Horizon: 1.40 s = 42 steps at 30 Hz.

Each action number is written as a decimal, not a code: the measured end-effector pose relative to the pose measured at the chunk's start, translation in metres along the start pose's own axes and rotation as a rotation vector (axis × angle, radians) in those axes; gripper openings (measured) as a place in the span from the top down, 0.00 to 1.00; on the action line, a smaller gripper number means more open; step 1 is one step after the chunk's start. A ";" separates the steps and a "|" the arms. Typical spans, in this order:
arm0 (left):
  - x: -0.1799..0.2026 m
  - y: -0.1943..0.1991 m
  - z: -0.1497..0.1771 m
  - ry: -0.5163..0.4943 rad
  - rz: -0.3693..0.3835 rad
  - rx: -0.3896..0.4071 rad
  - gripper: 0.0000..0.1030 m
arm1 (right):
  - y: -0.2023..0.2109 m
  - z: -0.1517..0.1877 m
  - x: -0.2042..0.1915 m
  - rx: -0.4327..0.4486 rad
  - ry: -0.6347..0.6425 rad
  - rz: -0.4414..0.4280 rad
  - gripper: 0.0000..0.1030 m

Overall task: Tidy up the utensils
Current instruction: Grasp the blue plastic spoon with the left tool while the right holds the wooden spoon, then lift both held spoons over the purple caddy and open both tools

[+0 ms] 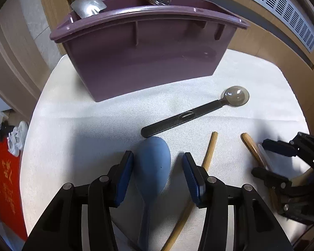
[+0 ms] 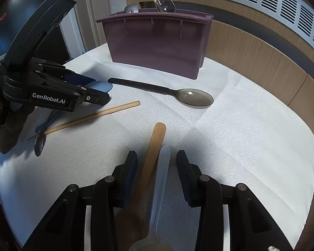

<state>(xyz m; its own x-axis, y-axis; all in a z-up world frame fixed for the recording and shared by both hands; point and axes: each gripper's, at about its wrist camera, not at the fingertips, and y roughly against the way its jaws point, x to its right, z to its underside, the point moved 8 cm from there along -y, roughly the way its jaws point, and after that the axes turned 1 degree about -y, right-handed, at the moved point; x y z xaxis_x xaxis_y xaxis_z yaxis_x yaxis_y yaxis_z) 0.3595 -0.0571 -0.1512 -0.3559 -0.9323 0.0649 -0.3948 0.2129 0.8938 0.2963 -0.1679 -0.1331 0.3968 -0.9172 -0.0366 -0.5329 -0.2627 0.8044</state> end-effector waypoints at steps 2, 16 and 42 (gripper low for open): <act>-0.003 0.000 -0.001 0.018 -0.025 0.024 0.65 | 0.000 0.000 0.000 0.003 -0.009 -0.007 0.60; -0.045 0.091 0.026 0.257 -0.063 0.359 0.66 | 0.011 -0.008 -0.012 -0.031 0.021 -0.085 0.68; -0.044 0.123 0.031 0.269 0.007 0.404 0.66 | 0.037 -0.067 -0.011 0.108 -0.061 0.011 0.89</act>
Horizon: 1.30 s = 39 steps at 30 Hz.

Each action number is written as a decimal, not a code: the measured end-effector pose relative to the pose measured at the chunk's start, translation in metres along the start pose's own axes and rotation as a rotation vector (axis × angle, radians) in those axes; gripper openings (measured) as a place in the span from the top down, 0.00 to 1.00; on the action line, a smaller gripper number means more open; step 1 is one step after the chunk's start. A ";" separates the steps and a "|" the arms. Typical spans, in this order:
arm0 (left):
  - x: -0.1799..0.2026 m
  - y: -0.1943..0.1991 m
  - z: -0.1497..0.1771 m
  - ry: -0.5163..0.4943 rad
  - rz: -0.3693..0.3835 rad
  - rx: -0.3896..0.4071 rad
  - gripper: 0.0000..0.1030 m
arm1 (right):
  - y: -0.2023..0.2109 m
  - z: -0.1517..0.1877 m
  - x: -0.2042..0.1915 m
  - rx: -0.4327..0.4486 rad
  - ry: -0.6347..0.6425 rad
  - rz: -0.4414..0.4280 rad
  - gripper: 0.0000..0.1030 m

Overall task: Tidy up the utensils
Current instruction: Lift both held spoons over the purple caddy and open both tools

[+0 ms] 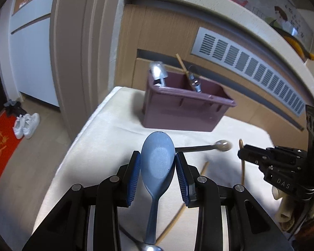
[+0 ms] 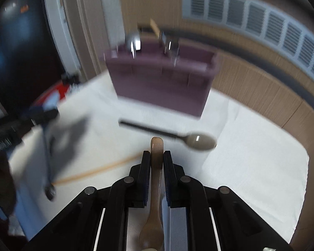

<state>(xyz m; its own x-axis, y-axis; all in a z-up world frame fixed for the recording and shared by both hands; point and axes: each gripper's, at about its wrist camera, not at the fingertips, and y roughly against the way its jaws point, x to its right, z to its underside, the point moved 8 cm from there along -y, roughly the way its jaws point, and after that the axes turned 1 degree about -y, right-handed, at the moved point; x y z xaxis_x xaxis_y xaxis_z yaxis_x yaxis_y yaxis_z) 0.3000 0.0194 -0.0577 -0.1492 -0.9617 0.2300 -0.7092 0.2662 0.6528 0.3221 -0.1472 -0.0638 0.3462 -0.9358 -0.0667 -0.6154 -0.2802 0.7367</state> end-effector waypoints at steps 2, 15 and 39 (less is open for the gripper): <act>0.007 0.005 -0.004 -0.006 0.014 0.011 0.66 | 0.011 -0.007 -0.001 0.049 0.000 -0.012 0.89; 0.054 0.038 -0.054 -0.083 0.072 0.119 0.67 | 0.049 -0.036 -0.003 0.212 -0.021 -0.030 0.89; 0.039 -0.062 -0.188 0.031 0.216 0.179 0.67 | 0.014 -0.189 0.045 0.490 -0.025 0.107 0.89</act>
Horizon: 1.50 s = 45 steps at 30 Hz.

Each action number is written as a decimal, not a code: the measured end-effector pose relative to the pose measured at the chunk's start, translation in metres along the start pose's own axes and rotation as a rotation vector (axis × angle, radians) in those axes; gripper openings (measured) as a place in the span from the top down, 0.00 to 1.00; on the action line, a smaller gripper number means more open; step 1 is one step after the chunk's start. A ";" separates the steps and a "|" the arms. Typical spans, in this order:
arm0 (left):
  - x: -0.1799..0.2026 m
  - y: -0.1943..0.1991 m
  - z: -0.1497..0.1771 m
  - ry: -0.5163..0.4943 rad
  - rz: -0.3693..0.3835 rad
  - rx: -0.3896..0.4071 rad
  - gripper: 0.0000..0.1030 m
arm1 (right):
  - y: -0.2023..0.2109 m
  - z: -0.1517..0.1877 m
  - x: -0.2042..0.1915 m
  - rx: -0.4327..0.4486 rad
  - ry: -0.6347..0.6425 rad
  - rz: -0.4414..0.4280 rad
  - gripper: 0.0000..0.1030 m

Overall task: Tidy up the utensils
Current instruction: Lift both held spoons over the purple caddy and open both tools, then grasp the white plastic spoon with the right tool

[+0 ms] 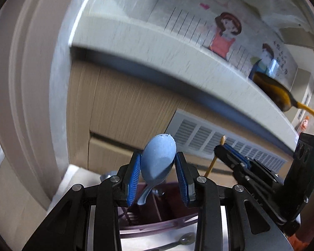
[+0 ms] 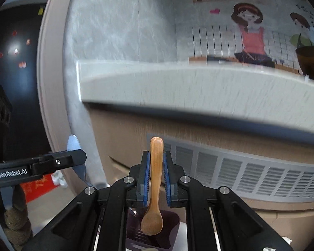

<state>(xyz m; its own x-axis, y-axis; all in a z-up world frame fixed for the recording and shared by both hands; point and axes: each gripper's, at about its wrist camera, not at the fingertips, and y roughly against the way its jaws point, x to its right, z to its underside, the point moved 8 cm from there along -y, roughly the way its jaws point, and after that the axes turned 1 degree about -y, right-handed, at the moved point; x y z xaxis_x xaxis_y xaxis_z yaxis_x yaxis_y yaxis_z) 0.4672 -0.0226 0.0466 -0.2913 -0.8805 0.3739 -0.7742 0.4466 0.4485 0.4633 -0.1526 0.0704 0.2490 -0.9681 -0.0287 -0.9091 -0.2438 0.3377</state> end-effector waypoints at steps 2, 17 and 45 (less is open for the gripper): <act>-0.003 -0.012 0.015 -0.001 0.011 -0.047 0.65 | -0.012 0.017 0.001 -0.050 -0.004 -0.016 0.88; -0.020 0.050 0.077 -0.079 -0.183 -0.141 0.46 | 0.055 0.085 -0.010 -0.283 0.062 -0.121 0.80; -0.078 0.122 0.261 0.140 -0.318 -0.488 0.46 | 0.116 0.257 -0.021 -0.702 0.051 -0.115 0.80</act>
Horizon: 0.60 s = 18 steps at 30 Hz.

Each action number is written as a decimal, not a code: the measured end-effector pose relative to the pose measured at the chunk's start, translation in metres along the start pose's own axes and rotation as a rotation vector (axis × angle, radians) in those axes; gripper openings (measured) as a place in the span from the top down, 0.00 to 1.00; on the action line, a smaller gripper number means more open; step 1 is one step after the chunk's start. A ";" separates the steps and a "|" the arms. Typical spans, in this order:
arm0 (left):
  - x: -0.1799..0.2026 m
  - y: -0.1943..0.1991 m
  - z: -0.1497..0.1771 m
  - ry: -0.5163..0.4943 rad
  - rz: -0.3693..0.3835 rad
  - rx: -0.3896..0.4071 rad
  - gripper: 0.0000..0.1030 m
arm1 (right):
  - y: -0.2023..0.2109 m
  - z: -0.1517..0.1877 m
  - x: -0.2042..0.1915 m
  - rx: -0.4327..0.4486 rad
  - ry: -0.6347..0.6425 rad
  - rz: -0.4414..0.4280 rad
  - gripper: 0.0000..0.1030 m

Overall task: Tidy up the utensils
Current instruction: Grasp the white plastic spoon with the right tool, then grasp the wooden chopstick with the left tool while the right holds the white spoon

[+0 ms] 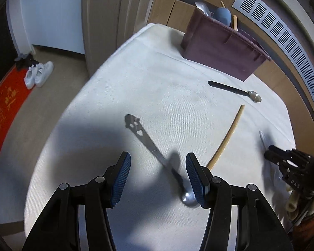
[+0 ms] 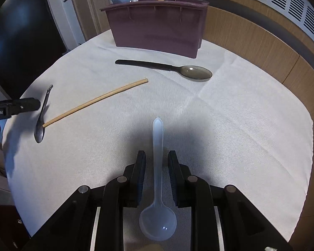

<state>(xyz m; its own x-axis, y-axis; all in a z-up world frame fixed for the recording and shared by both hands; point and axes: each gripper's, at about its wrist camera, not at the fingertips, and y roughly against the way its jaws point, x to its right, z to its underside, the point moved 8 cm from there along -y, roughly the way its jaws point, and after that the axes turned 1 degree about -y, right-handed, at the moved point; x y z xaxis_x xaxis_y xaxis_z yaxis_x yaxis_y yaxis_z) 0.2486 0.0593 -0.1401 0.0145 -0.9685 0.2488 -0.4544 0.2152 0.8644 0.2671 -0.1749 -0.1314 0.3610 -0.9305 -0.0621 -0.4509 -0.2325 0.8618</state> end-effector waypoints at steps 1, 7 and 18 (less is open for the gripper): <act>0.000 -0.003 -0.002 0.008 -0.001 -0.004 0.46 | 0.000 0.000 0.000 0.007 0.004 -0.001 0.88; 0.010 -0.016 -0.021 0.011 0.019 -0.007 0.46 | 0.005 -0.010 -0.006 0.040 0.050 0.003 0.91; 0.100 -0.045 -0.049 -0.265 0.149 -0.034 0.46 | -0.003 -0.042 0.003 0.072 0.018 -0.007 0.91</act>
<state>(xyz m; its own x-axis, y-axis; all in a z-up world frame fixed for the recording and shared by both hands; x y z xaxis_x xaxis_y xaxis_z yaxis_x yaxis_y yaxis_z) 0.3141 -0.0412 -0.1323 -0.2847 -0.9241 0.2551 -0.4043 0.3570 0.8421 0.3037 -0.1657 -0.1131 0.3792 -0.9235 -0.0585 -0.5054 -0.2597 0.8229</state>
